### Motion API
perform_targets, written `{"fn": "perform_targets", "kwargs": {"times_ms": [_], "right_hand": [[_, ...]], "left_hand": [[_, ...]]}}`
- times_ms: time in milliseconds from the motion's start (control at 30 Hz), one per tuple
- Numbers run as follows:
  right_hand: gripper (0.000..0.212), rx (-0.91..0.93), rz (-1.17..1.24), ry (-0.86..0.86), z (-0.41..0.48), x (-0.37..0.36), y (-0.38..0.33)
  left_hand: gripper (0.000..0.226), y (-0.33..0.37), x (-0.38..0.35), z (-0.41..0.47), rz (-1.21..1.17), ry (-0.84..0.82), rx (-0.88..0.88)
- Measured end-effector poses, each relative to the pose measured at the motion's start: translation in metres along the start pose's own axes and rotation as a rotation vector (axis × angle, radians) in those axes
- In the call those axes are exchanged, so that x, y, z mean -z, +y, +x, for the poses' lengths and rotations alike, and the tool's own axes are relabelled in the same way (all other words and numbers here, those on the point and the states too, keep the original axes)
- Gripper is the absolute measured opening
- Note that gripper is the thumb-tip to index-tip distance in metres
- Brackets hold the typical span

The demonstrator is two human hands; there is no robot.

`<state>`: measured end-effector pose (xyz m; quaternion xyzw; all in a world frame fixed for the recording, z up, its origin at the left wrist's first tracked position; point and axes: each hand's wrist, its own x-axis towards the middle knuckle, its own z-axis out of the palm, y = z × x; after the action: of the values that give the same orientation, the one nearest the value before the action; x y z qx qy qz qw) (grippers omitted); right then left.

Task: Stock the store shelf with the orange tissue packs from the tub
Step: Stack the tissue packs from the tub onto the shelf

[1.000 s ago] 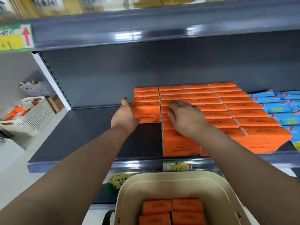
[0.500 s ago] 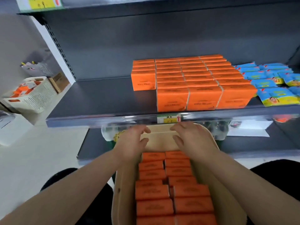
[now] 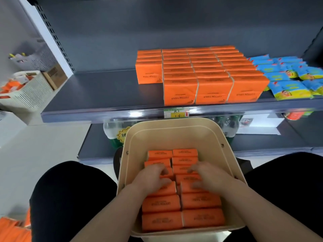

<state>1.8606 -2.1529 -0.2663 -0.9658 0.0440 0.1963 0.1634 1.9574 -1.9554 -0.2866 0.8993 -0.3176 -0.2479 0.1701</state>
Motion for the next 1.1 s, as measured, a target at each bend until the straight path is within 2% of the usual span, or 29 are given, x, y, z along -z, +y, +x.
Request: {"fn": "perform_targets", "kwargs": {"times_ms": [100, 233, 333, 433, 500, 567, 667, 767, 967, 1100], "right_hand": [[0.052, -0.057, -0.001, -0.043, 0.002, -0.004, 0.002], [0.029, -0.105, 0.030, 0.028, 0.007, -0.011, 0.001], [0.033, -0.099, 0.027, 0.006, 0.008, -0.012, 0.000], [0.034, -0.078, -0.063, -0.030, 0.008, -0.014, -0.001], [0.033, -0.074, -0.108, 0.024, 0.009, -0.014, -0.003], [0.037, -0.071, -0.133, 0.116, 0.009, -0.012, -0.006], [0.041, -0.078, -0.110, 0.230, 0.007, -0.009, -0.007], [0.046, -0.101, -0.116, 0.228, 0.006, -0.010, -0.008], [0.035, -0.111, -0.128, 0.256, 0.004, -0.006, -0.011], [0.037, -0.105, -0.167, 0.350, -0.001, 0.009, -0.017]], "left_hand": [[0.036, -0.001, -0.003, 0.004, 0.012, -0.012, 0.014], [0.034, -0.001, -0.003, 0.004, 0.041, -0.008, -0.001], [0.036, -0.001, 0.000, 0.003, 0.046, -0.007, 0.002], [0.050, -0.002, 0.004, -0.001, 0.035, -0.081, 0.026], [0.057, -0.003, 0.007, -0.003, 0.043, -0.155, 0.032], [0.051, -0.003, 0.007, -0.005, 0.074, -0.191, 0.021], [0.035, -0.003, 0.004, -0.003, 0.083, -0.123, 0.009], [0.037, -0.001, 0.004, -0.001, 0.136, -0.079, 0.024], [0.029, -0.006, 0.002, -0.003, 0.236, -0.068, 0.028], [0.035, 0.000, 0.009, -0.006, 0.253, 0.113, 0.004]]}}
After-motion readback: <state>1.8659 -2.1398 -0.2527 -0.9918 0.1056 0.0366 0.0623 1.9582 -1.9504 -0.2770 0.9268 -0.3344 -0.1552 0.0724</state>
